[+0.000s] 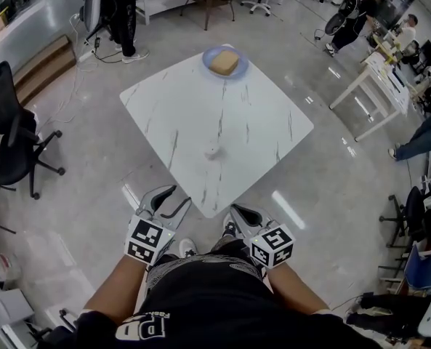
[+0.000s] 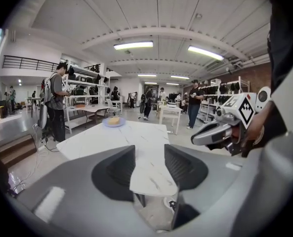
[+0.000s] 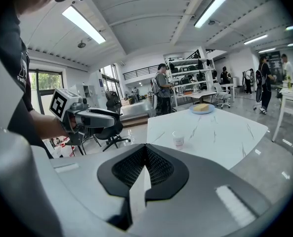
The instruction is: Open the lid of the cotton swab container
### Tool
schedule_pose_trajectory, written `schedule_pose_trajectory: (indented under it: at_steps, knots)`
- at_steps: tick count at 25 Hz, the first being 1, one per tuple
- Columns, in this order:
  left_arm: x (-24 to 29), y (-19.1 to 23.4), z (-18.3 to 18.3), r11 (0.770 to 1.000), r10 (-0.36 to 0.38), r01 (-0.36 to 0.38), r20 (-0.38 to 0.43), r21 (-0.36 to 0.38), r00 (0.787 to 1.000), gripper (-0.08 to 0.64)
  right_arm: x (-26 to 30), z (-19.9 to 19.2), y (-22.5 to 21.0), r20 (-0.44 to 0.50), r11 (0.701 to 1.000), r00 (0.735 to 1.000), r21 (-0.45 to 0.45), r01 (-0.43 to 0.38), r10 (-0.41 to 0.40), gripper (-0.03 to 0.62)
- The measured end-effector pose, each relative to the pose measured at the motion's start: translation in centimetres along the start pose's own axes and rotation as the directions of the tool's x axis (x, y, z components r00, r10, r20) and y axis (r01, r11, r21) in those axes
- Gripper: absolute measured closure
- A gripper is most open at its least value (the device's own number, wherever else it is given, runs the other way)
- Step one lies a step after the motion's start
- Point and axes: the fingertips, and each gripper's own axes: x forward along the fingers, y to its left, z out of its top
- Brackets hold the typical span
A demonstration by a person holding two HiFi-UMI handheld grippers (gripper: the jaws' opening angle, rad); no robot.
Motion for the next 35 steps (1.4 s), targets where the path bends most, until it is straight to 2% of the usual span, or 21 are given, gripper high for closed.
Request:
schedule_pose_trajectory:
  at_steps: [11,17,23,35]
  knots:
    - [1.9,-0.1,-0.4,0.999,-0.022,0.023,-0.038,0.026,0.999,0.256,0.0,0.0,-1.6,-0.014,1.0,1.0,0.012,0.008,-0.008,0.592]
    - [3.7,0.3,-0.4,0.999,-0.032,0.034,-0.063,0.029,0.997,0.256,0.2,0.1,-3.0,-0.027,1.0,1.0,0.018,0.009,-0.008,0.592]
    - [5.5,1.2,-0.6,1.0,-0.016,0.018,-0.091,0.024,0.996,0.256,0.3,0.6,-4.8,-0.046,1.0,0.999,0.022,0.006,-0.005,0.592]
    - [12.0,4.4,-1.6,0.998,0.036,-0.025,-0.167,0.065,0.985,0.256,1.6,2.2,-9.4,-0.035,1.0,0.999,0.029,-0.003,0.004,0.592]
